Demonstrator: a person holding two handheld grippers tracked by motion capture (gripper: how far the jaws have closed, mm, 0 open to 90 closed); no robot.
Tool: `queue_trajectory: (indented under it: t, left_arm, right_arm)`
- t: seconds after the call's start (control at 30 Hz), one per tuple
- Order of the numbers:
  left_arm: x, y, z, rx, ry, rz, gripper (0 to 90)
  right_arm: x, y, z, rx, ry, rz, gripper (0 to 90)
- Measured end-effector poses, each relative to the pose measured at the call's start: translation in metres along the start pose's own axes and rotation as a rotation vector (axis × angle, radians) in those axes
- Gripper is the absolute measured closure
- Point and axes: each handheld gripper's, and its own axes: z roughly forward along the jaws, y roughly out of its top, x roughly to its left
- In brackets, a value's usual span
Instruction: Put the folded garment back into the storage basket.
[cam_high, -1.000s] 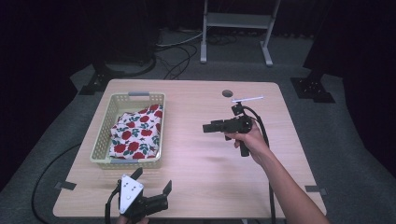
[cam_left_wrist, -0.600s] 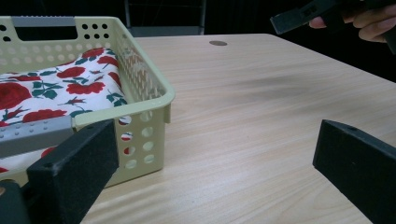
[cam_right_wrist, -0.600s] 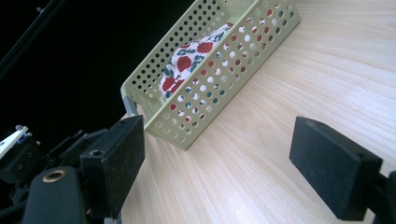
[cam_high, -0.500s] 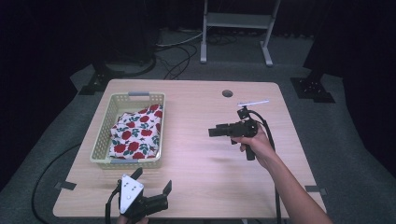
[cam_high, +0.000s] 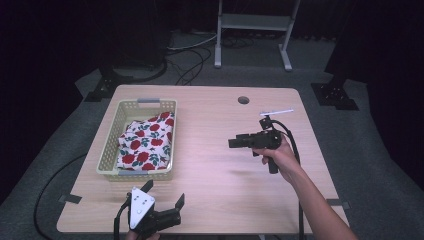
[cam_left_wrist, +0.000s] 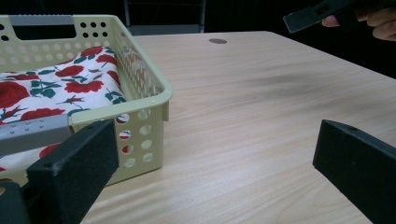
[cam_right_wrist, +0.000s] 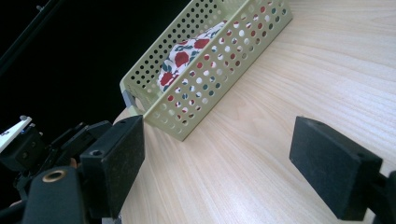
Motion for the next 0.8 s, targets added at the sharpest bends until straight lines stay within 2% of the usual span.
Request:
queue_trajectory:
  t: [0.3, 0.33, 0.8]
  left_arm:
    - [0.000, 0.000, 0.000, 0.002, -0.001, 0.001, 0.0]
    - [0.000, 0.000, 0.001, 0.004, -0.002, 0.002, 0.0]
    - [0.000, -0.001, 0.002, 0.011, 0.002, 0.007, 0.0]
  right_arm:
    - [-0.002, -0.005, -0.005, 0.002, -0.006, -0.002, 17.4]
    - [-0.002, -0.008, -0.007, -0.013, 0.003, 0.001, 17.4]
    - [-0.006, -0.030, -0.019, -0.025, 0.024, 0.030, 17.4]
